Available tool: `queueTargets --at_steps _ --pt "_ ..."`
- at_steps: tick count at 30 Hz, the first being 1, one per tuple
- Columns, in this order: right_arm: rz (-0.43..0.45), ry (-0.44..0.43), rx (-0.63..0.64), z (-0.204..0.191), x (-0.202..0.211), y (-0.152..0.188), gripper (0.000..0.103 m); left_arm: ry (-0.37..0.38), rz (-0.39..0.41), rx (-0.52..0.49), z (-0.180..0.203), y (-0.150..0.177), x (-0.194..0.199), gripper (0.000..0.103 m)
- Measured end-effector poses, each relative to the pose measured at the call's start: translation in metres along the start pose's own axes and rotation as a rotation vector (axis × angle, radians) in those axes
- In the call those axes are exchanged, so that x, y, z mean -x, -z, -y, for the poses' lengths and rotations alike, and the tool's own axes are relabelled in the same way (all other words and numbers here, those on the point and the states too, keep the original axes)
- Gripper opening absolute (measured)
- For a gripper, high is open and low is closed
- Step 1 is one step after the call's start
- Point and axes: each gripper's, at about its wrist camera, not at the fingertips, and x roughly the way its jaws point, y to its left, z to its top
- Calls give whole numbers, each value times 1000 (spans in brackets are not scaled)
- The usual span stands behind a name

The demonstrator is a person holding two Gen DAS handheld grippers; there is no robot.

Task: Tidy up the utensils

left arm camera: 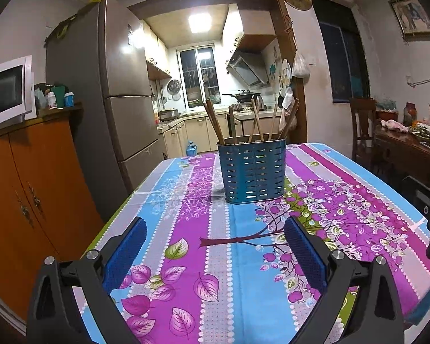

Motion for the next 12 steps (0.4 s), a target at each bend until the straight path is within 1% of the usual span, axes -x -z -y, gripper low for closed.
queueTargets --at_steps 4,6,9,12 --pt "0 5 1 0 -1 -1 98 2 1 4 0 0 0 95" --pt "-1 6 -4 1 -1 -2 98 -16 -16 4 -1 0 -3 95" --pt "-2 4 -7 2 -2 -2 98 -32 -10 -28 2 1 -4 95" --pt "0 6 -6 2 -2 -2 98 -24 -14 -27 3 2 -4 95"
